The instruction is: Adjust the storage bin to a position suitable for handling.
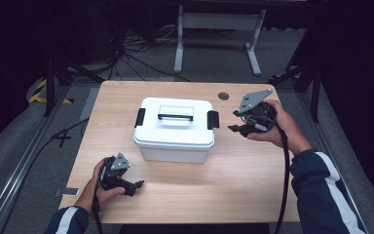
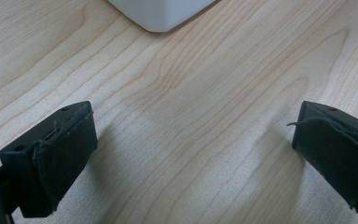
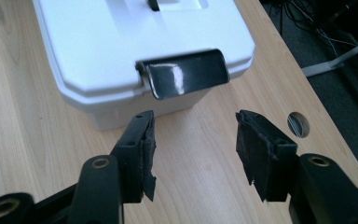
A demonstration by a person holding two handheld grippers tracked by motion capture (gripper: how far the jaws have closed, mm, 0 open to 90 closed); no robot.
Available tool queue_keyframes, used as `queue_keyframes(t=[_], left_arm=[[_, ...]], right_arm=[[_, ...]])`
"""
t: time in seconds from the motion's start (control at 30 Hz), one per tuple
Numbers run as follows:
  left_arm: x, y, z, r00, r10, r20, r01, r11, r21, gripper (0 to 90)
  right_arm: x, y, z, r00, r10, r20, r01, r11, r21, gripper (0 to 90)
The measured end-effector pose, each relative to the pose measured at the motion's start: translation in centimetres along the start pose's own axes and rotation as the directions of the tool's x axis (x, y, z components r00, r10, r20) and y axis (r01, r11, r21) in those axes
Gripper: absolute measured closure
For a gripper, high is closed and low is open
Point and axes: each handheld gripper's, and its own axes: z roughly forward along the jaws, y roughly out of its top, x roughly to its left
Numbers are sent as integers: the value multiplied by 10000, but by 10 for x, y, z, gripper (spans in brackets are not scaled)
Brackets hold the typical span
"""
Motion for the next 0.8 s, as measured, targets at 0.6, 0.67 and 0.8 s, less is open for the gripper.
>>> queue_keyframes(t=[0.6, 0.67, 0.8], left_arm=[[0, 0, 0, 10000, -51, 40, 51, 10000, -24, 4], [0, -1, -1, 10000, 73, 29, -73, 10000, -13, 4], [-1, -4, -2, 10000, -40, 20, 40, 9999, -102, 5]], right_arm=[[11, 49, 17, 9940, -1013, -418, 1014, 9948, 0, 478], [13, 55, 18, 9924, -1170, -382, 1173, 9931, 56, 481], [13, 65, 22, 9896, -1327, -555, 1331, 9911, 36, 483]])
